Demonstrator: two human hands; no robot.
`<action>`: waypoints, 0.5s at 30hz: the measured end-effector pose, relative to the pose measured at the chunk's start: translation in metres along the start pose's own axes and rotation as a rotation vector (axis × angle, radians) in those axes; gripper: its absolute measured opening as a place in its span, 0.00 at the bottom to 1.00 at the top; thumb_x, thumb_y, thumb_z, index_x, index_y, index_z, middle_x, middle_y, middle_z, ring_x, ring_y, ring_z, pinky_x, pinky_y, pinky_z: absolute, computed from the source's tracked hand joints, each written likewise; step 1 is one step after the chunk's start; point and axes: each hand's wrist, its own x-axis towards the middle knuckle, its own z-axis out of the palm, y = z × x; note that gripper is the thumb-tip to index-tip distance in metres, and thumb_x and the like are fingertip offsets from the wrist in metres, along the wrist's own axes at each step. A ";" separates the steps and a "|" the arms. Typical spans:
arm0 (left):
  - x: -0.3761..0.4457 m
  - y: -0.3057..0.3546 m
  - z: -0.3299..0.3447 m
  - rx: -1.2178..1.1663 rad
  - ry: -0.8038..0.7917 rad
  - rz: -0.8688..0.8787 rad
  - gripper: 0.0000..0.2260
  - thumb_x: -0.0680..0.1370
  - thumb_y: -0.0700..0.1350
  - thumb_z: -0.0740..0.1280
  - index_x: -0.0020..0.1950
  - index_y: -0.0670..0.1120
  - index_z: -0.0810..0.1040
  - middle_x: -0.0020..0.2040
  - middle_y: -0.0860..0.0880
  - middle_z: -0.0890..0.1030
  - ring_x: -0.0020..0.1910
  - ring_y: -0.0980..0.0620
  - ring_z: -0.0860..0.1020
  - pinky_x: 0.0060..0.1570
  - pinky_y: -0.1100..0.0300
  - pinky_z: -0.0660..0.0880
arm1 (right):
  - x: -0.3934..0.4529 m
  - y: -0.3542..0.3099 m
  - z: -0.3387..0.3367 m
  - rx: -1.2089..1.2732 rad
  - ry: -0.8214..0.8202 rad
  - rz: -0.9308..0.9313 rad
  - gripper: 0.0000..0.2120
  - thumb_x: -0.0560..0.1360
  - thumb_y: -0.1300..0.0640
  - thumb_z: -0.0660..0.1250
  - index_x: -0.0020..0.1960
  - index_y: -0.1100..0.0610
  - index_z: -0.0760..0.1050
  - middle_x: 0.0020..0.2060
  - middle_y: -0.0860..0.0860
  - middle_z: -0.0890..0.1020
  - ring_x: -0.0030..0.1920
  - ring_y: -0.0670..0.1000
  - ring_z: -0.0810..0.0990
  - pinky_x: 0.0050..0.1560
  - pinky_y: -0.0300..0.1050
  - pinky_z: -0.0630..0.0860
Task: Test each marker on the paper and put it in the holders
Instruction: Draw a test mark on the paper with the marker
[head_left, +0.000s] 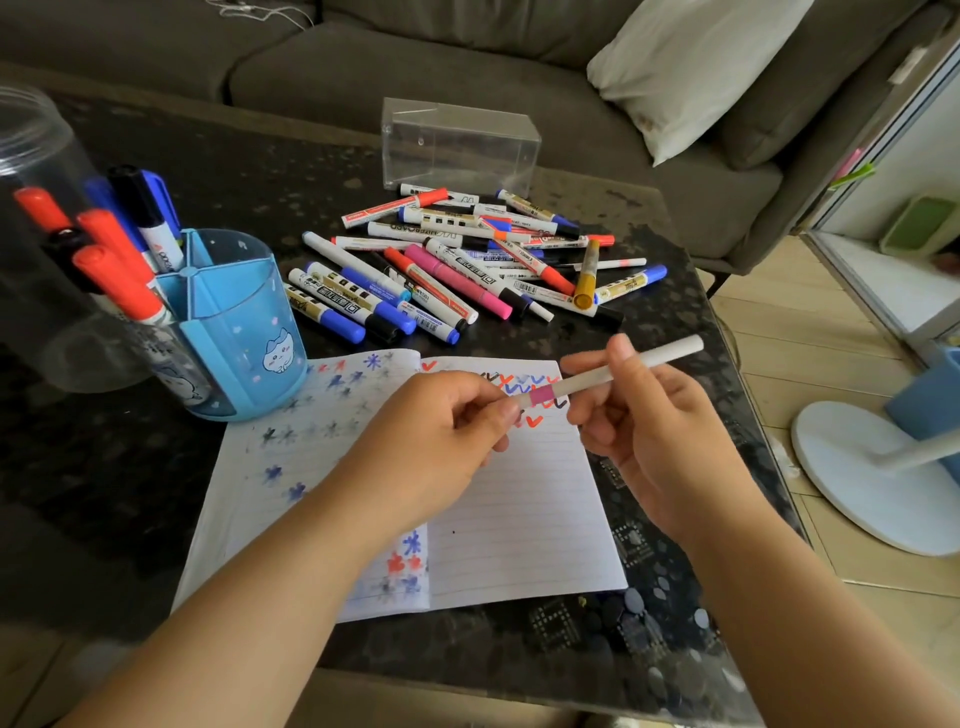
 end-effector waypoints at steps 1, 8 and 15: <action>-0.001 0.001 0.000 0.009 0.004 0.012 0.06 0.78 0.49 0.64 0.43 0.53 0.80 0.33 0.57 0.80 0.32 0.64 0.75 0.37 0.67 0.74 | 0.001 0.000 0.000 0.030 0.045 -0.010 0.16 0.69 0.45 0.63 0.41 0.58 0.80 0.26 0.52 0.76 0.26 0.47 0.67 0.30 0.39 0.66; -0.004 0.004 -0.002 0.033 0.052 0.086 0.07 0.77 0.50 0.63 0.41 0.54 0.79 0.31 0.59 0.79 0.31 0.60 0.75 0.36 0.65 0.73 | -0.002 0.002 0.006 0.121 0.072 -0.072 0.12 0.72 0.51 0.62 0.37 0.59 0.72 0.26 0.52 0.74 0.26 0.46 0.67 0.28 0.37 0.67; -0.012 0.013 -0.001 0.105 0.059 0.101 0.06 0.78 0.50 0.61 0.45 0.54 0.77 0.35 0.57 0.78 0.37 0.64 0.76 0.37 0.73 0.72 | -0.009 -0.012 0.015 0.065 0.155 -0.032 0.14 0.78 0.54 0.59 0.41 0.62 0.73 0.26 0.52 0.73 0.26 0.46 0.68 0.29 0.39 0.67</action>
